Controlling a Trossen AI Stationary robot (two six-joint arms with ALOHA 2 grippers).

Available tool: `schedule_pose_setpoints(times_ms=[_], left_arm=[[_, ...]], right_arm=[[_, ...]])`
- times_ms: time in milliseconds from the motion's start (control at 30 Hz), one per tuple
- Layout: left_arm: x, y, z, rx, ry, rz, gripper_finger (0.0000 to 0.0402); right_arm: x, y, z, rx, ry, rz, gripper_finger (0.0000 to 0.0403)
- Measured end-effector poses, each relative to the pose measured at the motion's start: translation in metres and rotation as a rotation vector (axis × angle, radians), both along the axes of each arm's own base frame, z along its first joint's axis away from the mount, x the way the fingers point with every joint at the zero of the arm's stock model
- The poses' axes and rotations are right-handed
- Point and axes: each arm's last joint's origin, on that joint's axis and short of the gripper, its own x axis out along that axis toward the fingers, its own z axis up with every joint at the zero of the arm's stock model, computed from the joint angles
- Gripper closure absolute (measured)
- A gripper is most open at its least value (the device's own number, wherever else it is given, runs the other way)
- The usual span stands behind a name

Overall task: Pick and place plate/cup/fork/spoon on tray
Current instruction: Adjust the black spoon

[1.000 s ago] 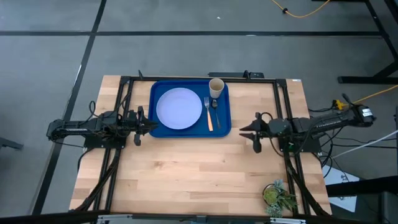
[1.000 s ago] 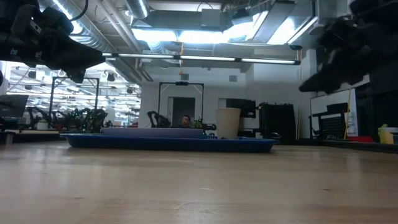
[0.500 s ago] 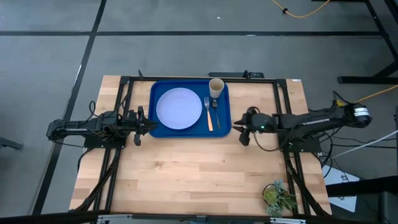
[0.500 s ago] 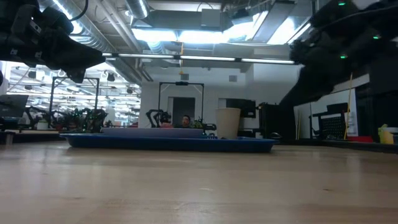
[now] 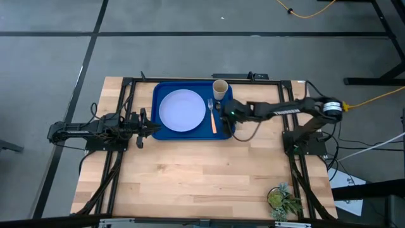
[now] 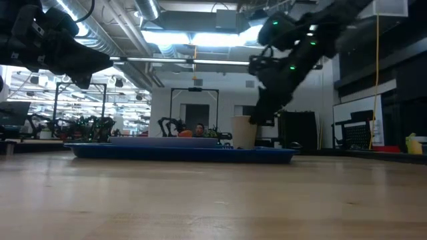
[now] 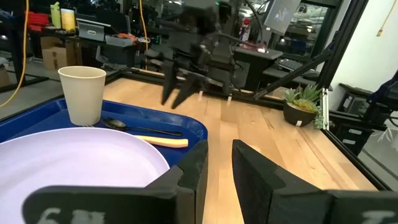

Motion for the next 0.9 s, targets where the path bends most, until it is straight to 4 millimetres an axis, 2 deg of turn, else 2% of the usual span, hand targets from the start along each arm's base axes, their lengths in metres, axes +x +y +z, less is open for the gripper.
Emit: schedule_pose_setpoints(times_ms=[100,267,533,700,900], left_arm=[[0.000,0.000,0.000,0.000,0.000,0.000,0.0337],[0.000,0.000,0.000,0.000,0.000,0.000,0.0337],[0.000,0.000,0.000,0.000,0.000,0.000,0.0337],[0.000,0.000,0.000,0.000,0.000,0.000,0.0337],[0.000,0.000,0.000,0.000,0.000,0.000,0.0337]], right_arm=[[0.009,-0.010,0.003,0.003,0.073,-0.063,0.0292],[0.013,-0.015,-0.008,0.010,0.216,-0.138,0.0292],[0.018,-0.010,-0.034,-0.008,0.311,-0.108,0.0292],[0.021,-0.004,-0.044,-0.061,0.360,-0.044,0.0292],[0.032,-0.008,-0.049,-0.063,0.377,-0.027,0.0292]])
